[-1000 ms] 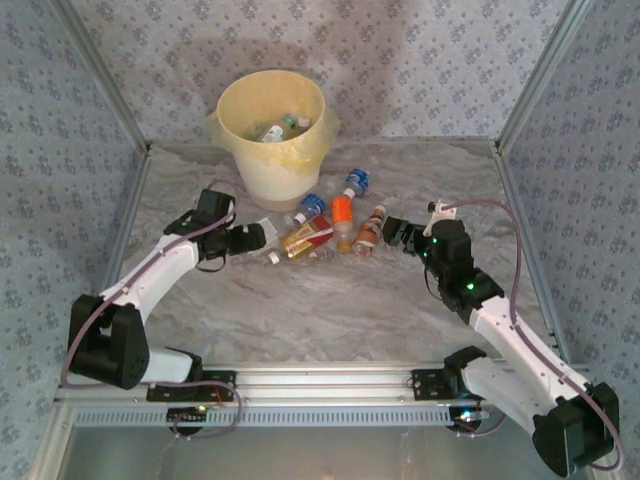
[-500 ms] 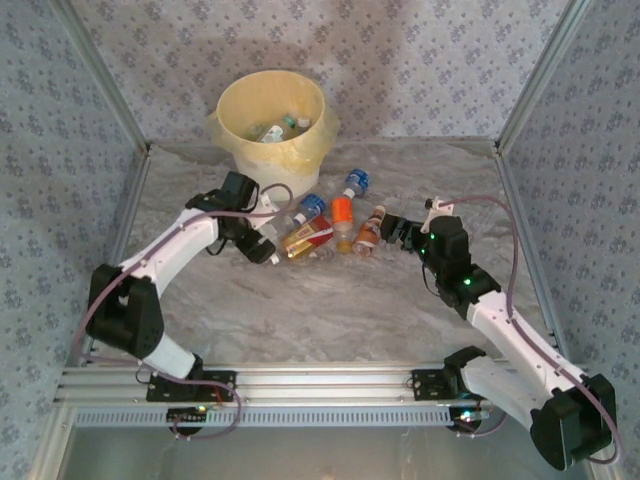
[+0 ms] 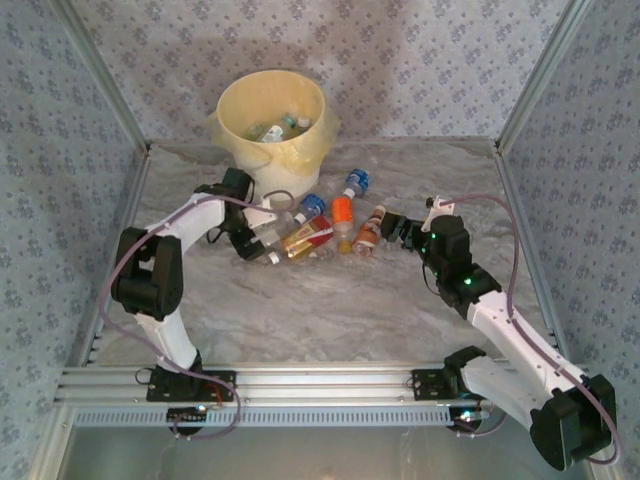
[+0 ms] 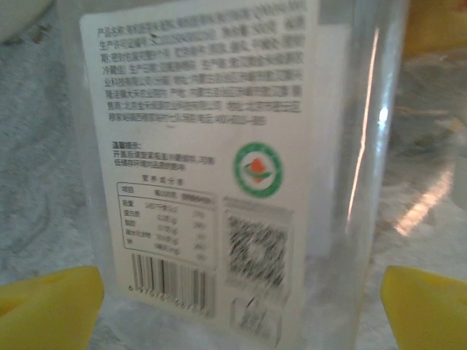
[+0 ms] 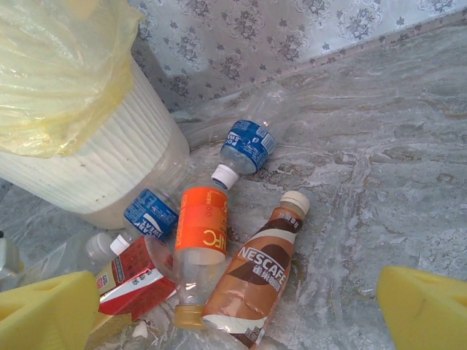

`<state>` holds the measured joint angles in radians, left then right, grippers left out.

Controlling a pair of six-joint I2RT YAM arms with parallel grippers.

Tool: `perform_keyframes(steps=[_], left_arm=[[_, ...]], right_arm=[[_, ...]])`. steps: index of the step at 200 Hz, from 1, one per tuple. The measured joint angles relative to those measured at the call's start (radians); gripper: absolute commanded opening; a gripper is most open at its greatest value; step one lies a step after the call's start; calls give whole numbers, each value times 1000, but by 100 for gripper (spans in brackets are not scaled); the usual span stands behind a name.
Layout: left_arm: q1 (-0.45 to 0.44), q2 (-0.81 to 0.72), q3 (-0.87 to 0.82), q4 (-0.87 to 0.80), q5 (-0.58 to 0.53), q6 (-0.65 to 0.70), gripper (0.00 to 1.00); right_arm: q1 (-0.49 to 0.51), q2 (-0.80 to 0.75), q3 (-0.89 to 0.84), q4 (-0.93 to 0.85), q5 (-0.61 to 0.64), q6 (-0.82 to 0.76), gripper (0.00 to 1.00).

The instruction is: Put the plastic bottles in the bin

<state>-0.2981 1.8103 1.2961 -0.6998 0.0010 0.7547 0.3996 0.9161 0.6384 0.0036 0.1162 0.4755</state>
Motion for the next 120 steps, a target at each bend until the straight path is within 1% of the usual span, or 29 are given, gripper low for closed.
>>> perform_keyframes(steps=[41, 64, 76, 109, 120], left_arm=[[10, 88, 36, 27, -8, 34, 97], [10, 109, 52, 30, 13, 34, 93], [10, 108, 51, 35, 16, 32, 89], [10, 81, -4, 128, 21, -22, 76], [10, 80, -10, 143, 19, -45, 70]], right_arm=[[-1, -8, 0, 0, 0, 0, 100], [-1, -18, 0, -2, 2, 0, 100], [-1, -26, 0, -6, 3, 0, 100], [-1, -43, 0, -8, 11, 0, 100], [-1, -43, 0, -8, 11, 0, 100]])
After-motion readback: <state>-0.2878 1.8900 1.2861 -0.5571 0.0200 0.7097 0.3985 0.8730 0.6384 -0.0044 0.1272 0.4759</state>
